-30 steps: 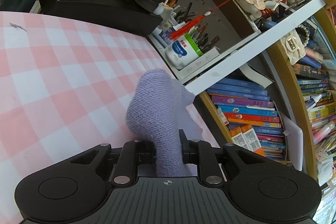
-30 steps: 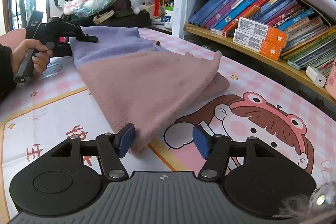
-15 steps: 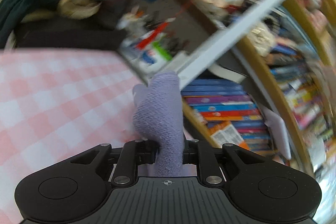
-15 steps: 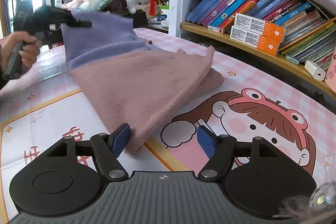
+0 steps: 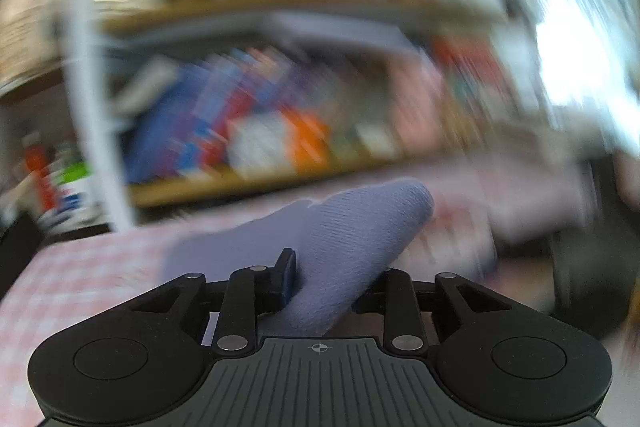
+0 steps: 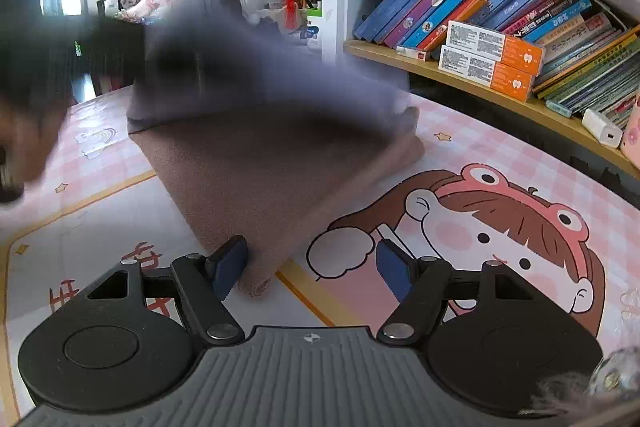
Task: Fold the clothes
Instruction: 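Lift the lavender end and fold it over onto the pink half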
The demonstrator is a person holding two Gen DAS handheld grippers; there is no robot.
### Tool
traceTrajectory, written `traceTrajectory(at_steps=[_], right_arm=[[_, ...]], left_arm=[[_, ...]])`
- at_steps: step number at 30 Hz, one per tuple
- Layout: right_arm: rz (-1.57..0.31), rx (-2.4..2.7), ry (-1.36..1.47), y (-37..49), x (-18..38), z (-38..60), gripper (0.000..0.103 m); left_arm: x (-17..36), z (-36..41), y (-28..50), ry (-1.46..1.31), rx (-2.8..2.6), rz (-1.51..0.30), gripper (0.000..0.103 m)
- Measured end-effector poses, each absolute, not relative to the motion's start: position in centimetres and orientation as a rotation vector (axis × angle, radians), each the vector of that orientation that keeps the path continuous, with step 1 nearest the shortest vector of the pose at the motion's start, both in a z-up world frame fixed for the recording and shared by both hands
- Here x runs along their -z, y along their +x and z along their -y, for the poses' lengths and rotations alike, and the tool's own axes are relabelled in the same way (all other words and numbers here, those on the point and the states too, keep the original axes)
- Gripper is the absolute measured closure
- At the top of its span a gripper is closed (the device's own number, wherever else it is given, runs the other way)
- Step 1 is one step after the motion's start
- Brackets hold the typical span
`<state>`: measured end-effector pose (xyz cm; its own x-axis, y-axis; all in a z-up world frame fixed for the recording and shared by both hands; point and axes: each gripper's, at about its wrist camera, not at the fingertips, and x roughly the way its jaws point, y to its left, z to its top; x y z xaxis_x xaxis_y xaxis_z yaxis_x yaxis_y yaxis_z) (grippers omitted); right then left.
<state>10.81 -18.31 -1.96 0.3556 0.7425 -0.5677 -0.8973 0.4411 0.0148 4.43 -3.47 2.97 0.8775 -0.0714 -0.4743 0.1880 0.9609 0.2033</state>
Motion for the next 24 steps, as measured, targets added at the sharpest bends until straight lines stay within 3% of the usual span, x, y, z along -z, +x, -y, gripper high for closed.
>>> traceTrajectory(at_steps=[4, 7, 8, 18, 19, 22, 24], right_arm=[[-0.559, -1.093, -0.317, 11.1, 1.9, 18.7, 0.032], [-0.559, -1.097, -0.321, 11.0, 1.8, 18.8, 0.032], [-0.559, -1.098, -0.323, 11.0, 1.8, 18.9, 0.032], [-0.568, -1.108, -0.327, 11.1, 1.7, 19.3, 0.027], [-0.568, -1.108, -0.328, 11.1, 1.8, 19.3, 0.027], [-0.57, -1.108, -0.336, 11.0, 1.8, 19.2, 0.026], [-0.571, -1.108, -0.336, 11.0, 1.8, 19.2, 0.026]], left_arm=[[-1.4, 4.9, 3.6, 0.348, 0.126, -0.48, 0.067], [-2.1, 4.7, 2.9, 0.327, 0.154, -0.456, 0.047], [-2.4, 4.9, 2.4, 0.326, 0.167, -0.444, 0.046], [-3.8, 5.9, -0.2, 0.318, 0.187, -0.384, 0.044], [-3.9, 5.8, 0.0, 0.31, 0.187, -0.387, 0.046], [-4.0, 5.1, 0.6, 0.239, 0.192, -0.398, 0.076], [-3.7, 5.0, 0.9, 0.219, 0.199, -0.411, 0.082]])
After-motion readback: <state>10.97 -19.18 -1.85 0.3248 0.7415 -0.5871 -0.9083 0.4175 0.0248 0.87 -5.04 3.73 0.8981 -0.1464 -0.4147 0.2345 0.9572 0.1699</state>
